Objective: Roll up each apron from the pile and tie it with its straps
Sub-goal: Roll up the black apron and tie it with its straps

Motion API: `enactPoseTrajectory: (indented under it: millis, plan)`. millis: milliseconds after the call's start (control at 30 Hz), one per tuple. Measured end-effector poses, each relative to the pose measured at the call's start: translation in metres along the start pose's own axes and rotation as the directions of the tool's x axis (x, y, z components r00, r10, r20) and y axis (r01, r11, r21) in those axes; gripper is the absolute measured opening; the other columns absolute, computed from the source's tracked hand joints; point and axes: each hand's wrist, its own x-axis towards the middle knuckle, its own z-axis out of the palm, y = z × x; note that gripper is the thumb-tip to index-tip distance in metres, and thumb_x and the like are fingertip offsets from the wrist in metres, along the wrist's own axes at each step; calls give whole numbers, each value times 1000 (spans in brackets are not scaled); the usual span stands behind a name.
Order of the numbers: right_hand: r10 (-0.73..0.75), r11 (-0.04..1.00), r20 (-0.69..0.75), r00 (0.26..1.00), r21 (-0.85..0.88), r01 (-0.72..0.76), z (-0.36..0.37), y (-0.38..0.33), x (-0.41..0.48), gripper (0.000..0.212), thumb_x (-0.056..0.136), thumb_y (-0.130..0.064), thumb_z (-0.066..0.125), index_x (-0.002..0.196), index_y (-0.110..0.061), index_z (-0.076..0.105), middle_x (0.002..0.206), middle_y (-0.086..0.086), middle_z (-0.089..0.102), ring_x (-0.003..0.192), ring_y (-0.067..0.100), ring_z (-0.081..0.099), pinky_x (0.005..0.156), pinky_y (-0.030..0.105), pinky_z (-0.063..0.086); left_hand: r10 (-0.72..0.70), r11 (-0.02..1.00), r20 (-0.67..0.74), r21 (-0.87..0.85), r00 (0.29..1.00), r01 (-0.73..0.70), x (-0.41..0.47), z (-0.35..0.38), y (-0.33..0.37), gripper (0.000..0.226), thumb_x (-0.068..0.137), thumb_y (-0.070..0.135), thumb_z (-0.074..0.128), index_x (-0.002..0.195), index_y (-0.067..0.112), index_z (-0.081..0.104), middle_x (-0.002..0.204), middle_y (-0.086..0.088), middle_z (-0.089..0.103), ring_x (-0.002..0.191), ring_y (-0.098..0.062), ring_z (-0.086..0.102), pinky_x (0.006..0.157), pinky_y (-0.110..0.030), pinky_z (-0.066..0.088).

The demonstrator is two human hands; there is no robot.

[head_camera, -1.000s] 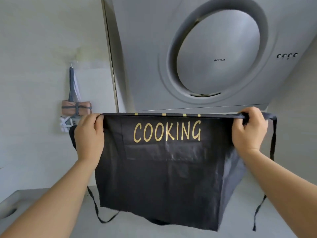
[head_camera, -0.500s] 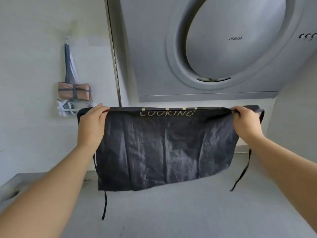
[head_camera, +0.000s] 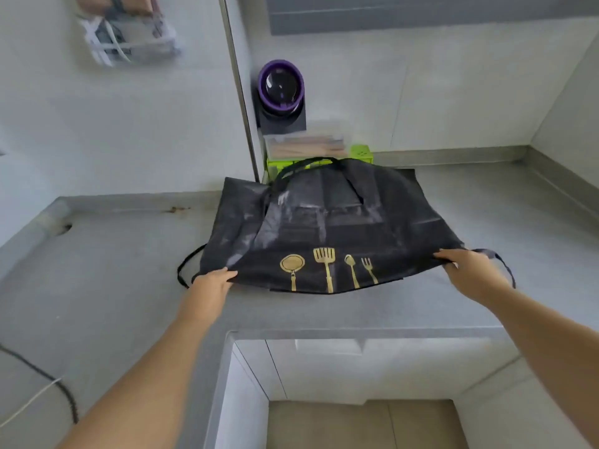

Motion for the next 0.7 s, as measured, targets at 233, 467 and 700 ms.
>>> enactPoseTrajectory:
  millis: [233,467,700]
  plan:
    - [91,975,224,970,-216,-41,38,10,-17,42,102,-12,29,139,-24,44,135,11,51,67,12,44,48,16,30,-146,985,313,131,939,110,-8,14,-20,29,98,12,50,125,11,63,131,-10,60,120,-27,54,96,-28,40]
    - [239,943,465,853,-319,-90,7,1,-8,21,95,-8,38,99,-5,58,89,9,63,75,18,61,68,22,46,-361,930,637,296,681,217,22,-35,1,12,98,21,50,88,15,55,96,-9,64,99,-28,67,74,-27,51]
    - [286,923,439,852,-365,-122,-34,-28,18,17,85,-19,44,84,-6,55,76,7,64,63,17,58,56,24,38,-349,852,587,524,730,-14,65,-72,36,34,100,31,45,128,12,54,132,-7,53,105,-22,58,95,-33,44]
